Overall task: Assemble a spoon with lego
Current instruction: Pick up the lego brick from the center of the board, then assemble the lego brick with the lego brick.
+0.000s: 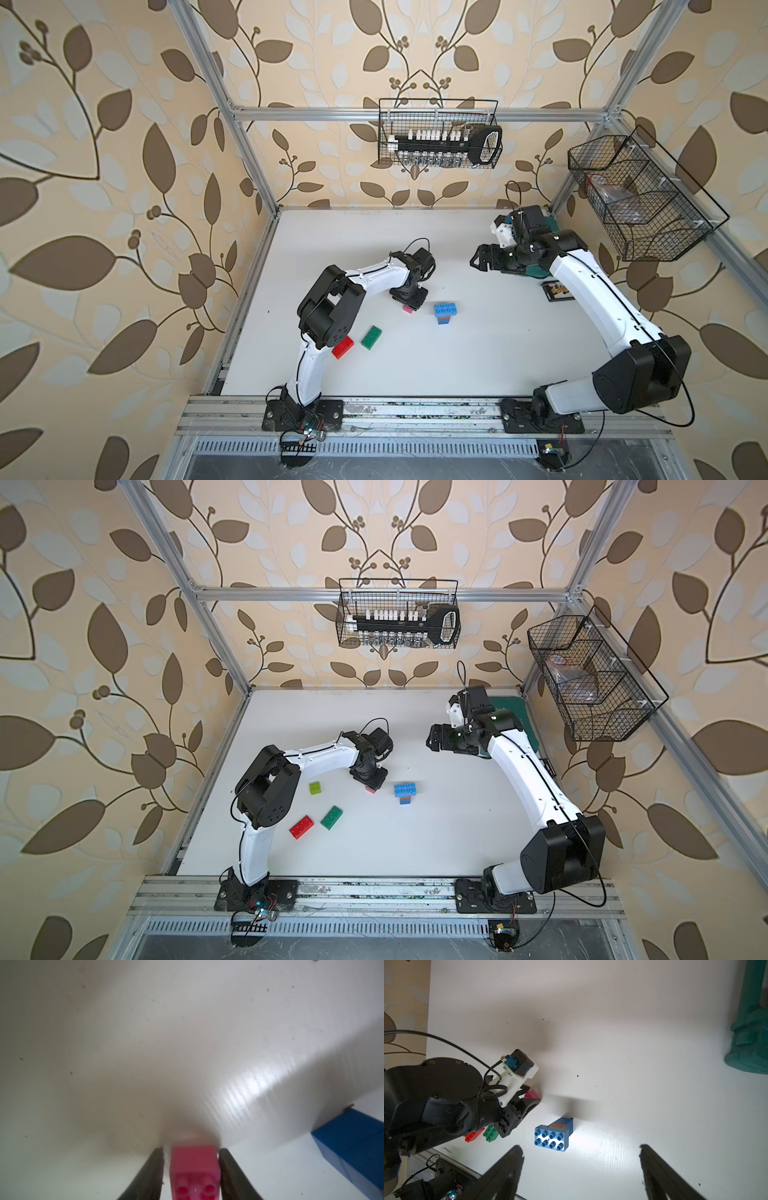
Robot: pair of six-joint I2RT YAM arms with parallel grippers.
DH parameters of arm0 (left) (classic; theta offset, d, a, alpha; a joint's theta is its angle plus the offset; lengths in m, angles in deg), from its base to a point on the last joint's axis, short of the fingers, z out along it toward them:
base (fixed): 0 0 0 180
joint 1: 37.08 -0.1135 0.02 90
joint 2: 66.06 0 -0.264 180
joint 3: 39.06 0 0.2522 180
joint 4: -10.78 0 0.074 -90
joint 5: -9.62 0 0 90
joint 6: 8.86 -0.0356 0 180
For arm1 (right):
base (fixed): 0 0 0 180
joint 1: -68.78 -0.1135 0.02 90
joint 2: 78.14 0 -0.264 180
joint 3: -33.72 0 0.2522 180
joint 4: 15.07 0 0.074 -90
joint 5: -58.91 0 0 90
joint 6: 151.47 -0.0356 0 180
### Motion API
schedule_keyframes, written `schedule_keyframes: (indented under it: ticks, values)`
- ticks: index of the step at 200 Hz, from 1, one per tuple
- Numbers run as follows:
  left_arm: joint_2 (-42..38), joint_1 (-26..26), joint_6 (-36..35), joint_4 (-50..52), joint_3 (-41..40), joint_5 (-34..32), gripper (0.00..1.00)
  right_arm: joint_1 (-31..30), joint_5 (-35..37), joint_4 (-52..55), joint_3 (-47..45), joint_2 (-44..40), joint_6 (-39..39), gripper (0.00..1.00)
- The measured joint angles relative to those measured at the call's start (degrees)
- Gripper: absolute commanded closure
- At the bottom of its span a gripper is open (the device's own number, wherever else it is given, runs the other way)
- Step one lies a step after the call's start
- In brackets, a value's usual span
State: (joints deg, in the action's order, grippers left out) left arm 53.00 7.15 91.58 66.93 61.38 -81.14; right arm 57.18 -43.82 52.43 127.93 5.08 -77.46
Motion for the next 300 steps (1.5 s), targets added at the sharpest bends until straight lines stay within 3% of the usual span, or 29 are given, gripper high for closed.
schedule_keyframes:
  ticks: [35,69,104,137,170,225,270,300]
  values:
    - [0.20,0.00,0.00,1.31,0.28,-0.02,0.61,0.04,-0.35,-0.13,-0.13,0.00,0.00,0.12]
    - [0.81,0.00,0.17,1.75,1.68,-0.09,0.79,0.04,-0.42,-0.50,-0.68,0.00,0.00,0.12]
    - [0.87,0.00,-1.51,2.58,1.95,-0.02,0.89,0.37,-1.95,-1.46,-2.91,-0.35,-0.09,0.12]
    - [0.09,-0.02,-7.87,3.98,1.92,0.24,0.92,1.49,-7.26,-4.24,-9.51,-2.62,-1.95,0.12]
    - [-6.43,-0.04,-18.60,7.72,3.39,2.40,0.98,1.66,-14.34,-9.38,-20.24,-5.11,-5.97,0.12]
    - [-13.11,-0.02,-38.01,19.23,16.44,8.72,0.98,2.32,-22.97,-16.59,-31.10,-7.26,-10.84,0.13]
    - [-4.15,0.28,-46.77,33.07,36.81,13.42,1.00,4.33,-28.79,-22.38,-34.62,-7.17,-11.91,0.13]
    - [1.68,2.23,-49.44,36.98,41.48,15.93,1.00,5.25,-31.26,-24.55,-35.89,-5.86,-12.11,0.13]
